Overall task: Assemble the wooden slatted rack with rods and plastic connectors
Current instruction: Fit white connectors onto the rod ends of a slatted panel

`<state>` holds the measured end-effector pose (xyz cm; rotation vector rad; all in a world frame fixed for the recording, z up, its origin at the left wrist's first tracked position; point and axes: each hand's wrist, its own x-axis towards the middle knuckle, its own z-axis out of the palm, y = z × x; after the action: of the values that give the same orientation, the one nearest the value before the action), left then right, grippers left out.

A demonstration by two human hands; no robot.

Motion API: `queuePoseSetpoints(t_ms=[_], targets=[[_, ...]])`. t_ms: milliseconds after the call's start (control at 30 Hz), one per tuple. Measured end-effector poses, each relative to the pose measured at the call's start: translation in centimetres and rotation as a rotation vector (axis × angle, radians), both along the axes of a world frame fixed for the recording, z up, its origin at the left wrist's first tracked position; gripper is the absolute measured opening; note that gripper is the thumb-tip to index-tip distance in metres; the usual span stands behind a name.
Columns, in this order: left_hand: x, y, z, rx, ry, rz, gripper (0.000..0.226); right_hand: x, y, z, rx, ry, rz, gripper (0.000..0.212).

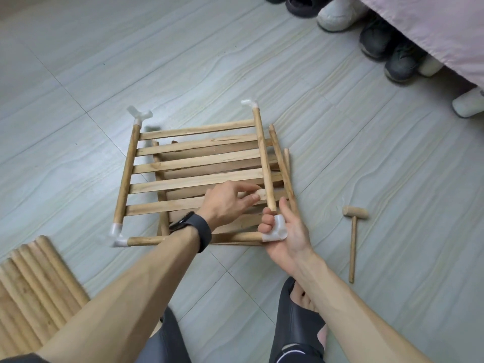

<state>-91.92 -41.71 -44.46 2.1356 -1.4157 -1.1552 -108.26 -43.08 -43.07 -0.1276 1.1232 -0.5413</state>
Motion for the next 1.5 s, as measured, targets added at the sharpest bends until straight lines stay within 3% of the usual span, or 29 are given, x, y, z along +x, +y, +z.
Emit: queuePoseSetpoints(t_ms=[367, 500, 667, 867, 1167, 1300, 1500], targets=[[-0.6, -0.6, 0.5, 0.016, 0.114, 0.085, 0.032, 0.7, 0.0, 1.3, -0.005, 0.148, -0.032, 0.033], [-1.1, -0.5, 0.6, 0.053, 0.007, 0.052, 0.033, 0.2, -0.3, 0.9, 0.013, 0.044, -0.020, 0.040], [-1.2, -0.5, 1.1, 0.004, 0.151, 0.187, 0.027, 0.4, -1.0, 1.0, -0.031, -0.065, -0.019, 0.039], [-0.6, -0.7, 1.2, -0.023, 0.232, 0.170, 0.025, 0.8, -0.4, 1.2, -0.087, -0.037, -0.013, 0.025], [-1.7, -1.2, 2.9, -0.018, 0.118, 0.102, 0.029, -0.1, -0.7, 2.2, -0.089, 0.069, -0.003, 0.035], [-2.5, -1.4, 3.3, -0.019, 0.029, 0.091, 0.033, -0.4, -2.7, 3.5, 0.065, -0.057, -0.056, 0.055], [-2.6, -1.4, 2.7, -0.049, 0.073, 0.170, 0.033, 0.0, -3.5, 4.1, 0.086, -0.092, 0.007, 0.051]])
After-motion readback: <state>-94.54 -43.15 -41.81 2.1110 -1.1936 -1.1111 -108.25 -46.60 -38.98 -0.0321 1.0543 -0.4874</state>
